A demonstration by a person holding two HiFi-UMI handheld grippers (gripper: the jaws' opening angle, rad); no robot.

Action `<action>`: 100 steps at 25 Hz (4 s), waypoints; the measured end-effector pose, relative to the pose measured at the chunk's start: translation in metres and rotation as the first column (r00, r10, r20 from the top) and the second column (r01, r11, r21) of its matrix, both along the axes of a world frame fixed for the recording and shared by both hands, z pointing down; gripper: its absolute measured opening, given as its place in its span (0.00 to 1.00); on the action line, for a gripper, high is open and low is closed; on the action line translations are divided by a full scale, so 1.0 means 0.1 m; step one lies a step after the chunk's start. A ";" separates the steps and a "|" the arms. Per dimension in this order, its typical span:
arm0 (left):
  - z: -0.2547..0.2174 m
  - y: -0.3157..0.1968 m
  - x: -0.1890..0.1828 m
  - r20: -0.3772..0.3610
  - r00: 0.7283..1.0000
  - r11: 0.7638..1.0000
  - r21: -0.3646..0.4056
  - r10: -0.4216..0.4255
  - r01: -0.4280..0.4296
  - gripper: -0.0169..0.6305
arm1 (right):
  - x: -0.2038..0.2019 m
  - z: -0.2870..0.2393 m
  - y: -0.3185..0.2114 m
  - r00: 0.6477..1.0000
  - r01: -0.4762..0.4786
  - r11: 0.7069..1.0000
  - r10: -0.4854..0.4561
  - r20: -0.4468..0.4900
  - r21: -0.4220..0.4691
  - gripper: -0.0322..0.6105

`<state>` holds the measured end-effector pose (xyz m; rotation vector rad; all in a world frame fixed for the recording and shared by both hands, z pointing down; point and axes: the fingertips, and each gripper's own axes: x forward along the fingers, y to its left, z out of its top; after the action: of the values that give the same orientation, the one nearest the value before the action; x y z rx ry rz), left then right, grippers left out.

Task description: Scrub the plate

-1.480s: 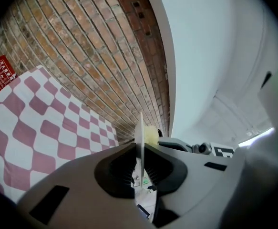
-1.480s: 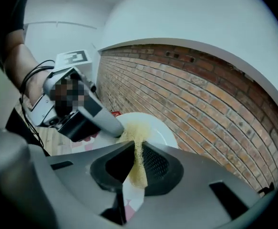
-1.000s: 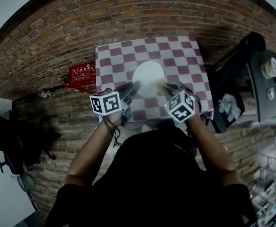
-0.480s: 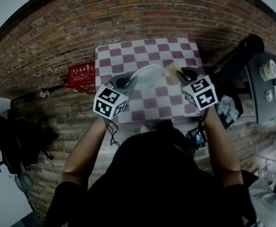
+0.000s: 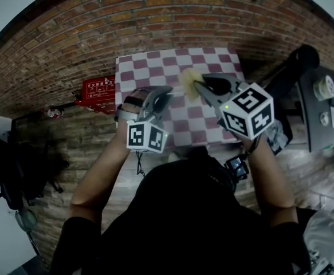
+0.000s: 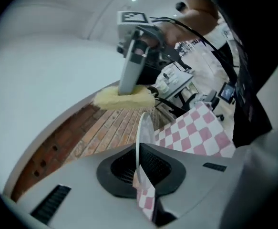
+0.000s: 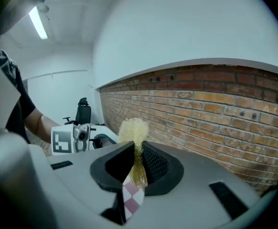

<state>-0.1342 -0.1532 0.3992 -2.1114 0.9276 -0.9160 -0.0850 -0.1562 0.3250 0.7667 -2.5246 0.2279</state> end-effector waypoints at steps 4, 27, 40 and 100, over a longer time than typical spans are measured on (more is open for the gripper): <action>-0.08 0.05 0.11 0.147 0.988 0.985 0.157 0.051 -0.074 0.05 | -0.25 -0.11 0.08 0.998 0.057 0.998 -0.057 0.009 -0.004 0.12; -0.77 0.73 0.45 0.245 0.903 0.794 0.432 0.354 -0.428 0.06 | 0.41 0.54 -0.40 0.979 -0.021 0.988 -0.011 -0.205 -0.151 0.12; -0.83 0.93 0.64 0.275 0.852 0.736 0.431 0.445 -0.523 0.06 | -0.38 -0.04 0.15 0.928 0.305 0.946 -0.320 -0.191 -0.106 0.12; -0.73 0.49 0.31 0.253 0.920 0.813 0.437 0.299 -0.384 0.06 | 0.00 -0.35 0.41 0.989 0.145 0.980 -0.145 0.005 -0.135 0.12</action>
<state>-0.1036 -0.1046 0.3266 -1.6619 0.5760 -0.5915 -0.0850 -0.1155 0.2898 0.5271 -2.5170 0.3424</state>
